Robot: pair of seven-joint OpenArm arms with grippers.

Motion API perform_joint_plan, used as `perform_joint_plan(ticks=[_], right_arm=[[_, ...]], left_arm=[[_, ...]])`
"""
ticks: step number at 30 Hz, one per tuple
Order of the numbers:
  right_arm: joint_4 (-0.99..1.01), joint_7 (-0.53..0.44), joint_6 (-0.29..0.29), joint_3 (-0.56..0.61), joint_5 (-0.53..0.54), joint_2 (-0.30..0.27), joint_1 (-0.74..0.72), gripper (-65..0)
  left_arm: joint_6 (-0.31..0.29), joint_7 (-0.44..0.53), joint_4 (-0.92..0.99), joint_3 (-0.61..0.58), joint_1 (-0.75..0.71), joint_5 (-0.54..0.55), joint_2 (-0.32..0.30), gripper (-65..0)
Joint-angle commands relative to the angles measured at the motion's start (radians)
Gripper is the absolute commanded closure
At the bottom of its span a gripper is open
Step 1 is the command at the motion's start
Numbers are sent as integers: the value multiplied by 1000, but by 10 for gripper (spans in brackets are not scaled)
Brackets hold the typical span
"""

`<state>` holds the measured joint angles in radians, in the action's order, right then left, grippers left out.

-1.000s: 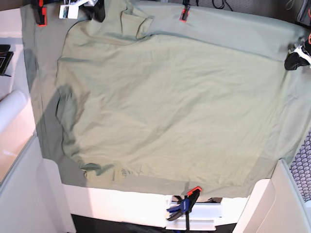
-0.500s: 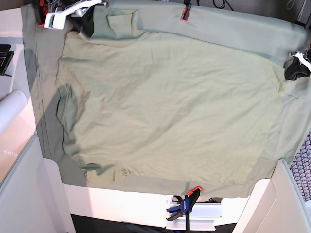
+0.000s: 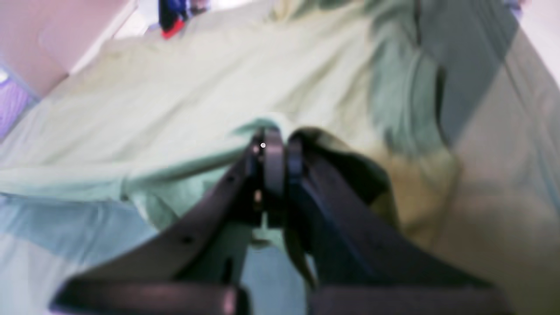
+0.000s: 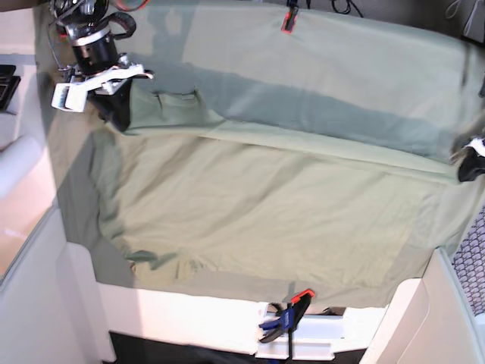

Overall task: Fold the T-shirt properly
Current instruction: 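Grasp the collar-side edge of the shirt with both grippers, then pull the grasped edge toward the hem with both grippers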

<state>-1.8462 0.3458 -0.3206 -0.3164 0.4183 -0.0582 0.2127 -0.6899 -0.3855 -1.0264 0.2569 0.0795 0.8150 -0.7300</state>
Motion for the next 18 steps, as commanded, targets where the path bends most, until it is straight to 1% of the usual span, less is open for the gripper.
perform_joint_plan(ticks=[1, 5, 7, 12, 15, 18], right_arm=[[2, -31, 3, -4, 6, -6, -30, 0], [97, -31, 3, -4, 0, -6, -108, 0], [153, -31, 3, -4, -2, -6, -152, 0], [282, -31, 2, -4, -18, -6, -248, 0], [343, -31, 0, -2, -18, -6, -301, 0], [401, -31, -1, -2, -27, -6, -355, 0]], left_arm=[[-8, 32, 3, -14, 26, -12, -26, 0], [-8, 140, 62, -109, 99, -126, -10, 0], [-8, 177, 106, -157, 149, -167, 5, 0], [-8, 220, 214, -252, 265, -229, 37, 0], [-8, 257, 262, -299, 317, -280, 39, 0], [-8, 263, 297, -319, 356, -290, 37, 0]])
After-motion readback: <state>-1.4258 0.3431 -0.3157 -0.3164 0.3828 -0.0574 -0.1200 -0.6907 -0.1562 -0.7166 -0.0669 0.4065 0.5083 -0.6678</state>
